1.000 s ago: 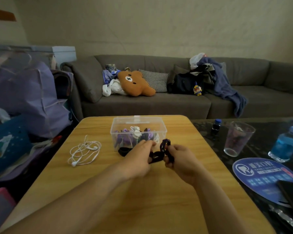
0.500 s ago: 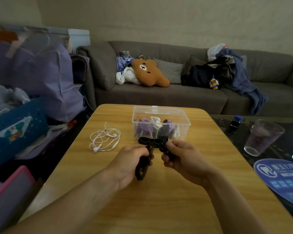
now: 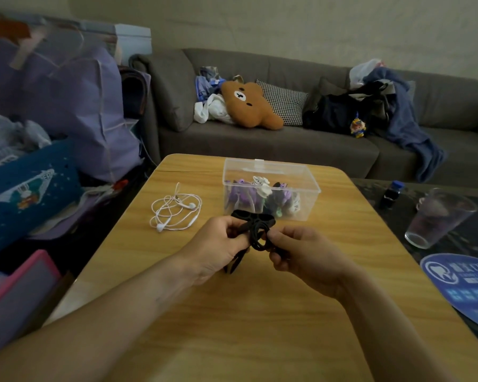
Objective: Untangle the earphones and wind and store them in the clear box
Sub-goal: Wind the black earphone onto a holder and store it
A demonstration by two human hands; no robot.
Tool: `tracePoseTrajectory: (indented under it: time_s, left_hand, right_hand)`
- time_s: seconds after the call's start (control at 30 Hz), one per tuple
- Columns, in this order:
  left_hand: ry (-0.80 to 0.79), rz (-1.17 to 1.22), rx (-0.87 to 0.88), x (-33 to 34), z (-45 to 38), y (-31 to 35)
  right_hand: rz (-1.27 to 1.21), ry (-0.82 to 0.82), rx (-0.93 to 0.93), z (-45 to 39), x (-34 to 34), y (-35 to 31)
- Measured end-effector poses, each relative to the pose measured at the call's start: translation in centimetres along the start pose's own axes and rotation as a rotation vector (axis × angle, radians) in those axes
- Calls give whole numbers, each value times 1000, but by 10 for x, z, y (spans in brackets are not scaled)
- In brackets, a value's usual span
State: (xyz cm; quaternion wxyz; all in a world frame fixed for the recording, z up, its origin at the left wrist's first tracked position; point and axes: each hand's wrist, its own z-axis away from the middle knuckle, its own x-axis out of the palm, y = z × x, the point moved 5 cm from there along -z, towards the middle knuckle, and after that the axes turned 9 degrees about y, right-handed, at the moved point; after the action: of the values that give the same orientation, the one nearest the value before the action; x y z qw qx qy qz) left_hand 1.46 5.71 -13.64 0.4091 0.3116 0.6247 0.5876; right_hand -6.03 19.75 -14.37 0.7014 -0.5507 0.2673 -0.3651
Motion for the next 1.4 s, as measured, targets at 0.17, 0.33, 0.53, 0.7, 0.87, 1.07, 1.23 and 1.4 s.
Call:
tracePoseTrajectory:
  time_s: [0.17,0.33,0.53,0.7,0.87,1.07,1.23,1.4]
  left_hand:
    - [-100,-75,16,6,1,3]
    - [-147,94,-43,13,8,0]
    - [21,15,157,18,5,4]
    - [106,-114,350,18,7,16]
    - [172,-136,494,20,8,25]
    - [179,-138,494,23,2,23]
    - [96,-178,364,26,-4,9]
    - [-56,-225,283,35,-6,3]
  right_hand:
    - [93,7,14,0,-4,3]
    - [130,31,84,-1,-4,8]
    - [215,-25,122,8,6,9]
    - [105,-64,44,10,12,5]
    - [-85,-81,-42,5,14,2]
    - [-141,210,-159,-4,2,-4]
    - [539,553,-415,2,-12,-16]
    - [584,588,-521,13,-1,-19]
